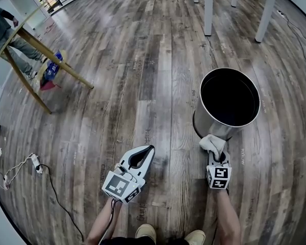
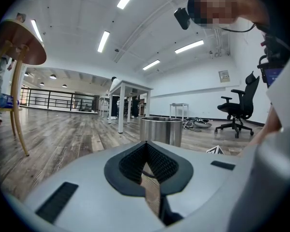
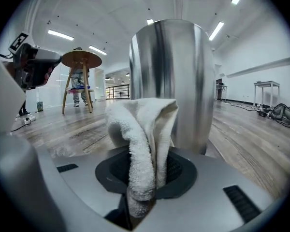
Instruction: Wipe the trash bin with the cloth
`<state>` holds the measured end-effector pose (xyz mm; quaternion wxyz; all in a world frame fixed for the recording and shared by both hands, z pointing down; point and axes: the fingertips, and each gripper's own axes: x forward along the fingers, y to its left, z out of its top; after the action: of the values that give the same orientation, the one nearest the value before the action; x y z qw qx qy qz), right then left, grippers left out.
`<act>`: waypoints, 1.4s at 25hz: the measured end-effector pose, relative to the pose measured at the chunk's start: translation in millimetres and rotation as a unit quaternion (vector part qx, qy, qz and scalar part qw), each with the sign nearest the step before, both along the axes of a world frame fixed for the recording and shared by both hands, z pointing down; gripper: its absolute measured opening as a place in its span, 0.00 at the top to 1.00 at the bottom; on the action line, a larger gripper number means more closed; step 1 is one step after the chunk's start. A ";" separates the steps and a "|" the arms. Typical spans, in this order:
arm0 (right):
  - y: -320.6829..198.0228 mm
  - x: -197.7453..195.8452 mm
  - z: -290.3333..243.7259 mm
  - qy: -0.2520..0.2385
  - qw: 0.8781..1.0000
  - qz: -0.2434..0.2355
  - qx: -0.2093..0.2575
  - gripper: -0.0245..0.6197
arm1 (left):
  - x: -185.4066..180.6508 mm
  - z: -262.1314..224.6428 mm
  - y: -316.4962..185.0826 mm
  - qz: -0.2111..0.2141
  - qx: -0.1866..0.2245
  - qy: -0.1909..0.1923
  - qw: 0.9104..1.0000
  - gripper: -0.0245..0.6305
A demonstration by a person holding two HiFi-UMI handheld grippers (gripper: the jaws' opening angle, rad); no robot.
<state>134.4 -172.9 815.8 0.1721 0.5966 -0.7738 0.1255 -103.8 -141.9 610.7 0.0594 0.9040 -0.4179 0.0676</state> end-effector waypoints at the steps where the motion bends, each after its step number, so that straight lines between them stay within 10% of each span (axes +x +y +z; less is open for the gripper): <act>1: 2.5 8.2 0.8 0.001 1.000 0.008 0.000 0.83 | -0.3 0.1 -0.1 0.000 0.000 0.000 1.000 0.96; 18: -0.5 127.7 15.3 0.003 0.991 0.135 -0.014 0.83 | -2.7 0.0 2.3 -0.002 -0.002 -0.002 1.000 0.96; 35: 35.1 142.1 -35.1 -0.010 0.991 0.127 0.036 0.83 | -3.8 -4.3 2.2 -0.005 0.004 -0.002 1.000 0.96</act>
<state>276.5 -137.8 780.8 0.1257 0.6944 -0.6975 0.1246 -107.6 -139.7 606.3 0.0553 0.9021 -0.4225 0.0679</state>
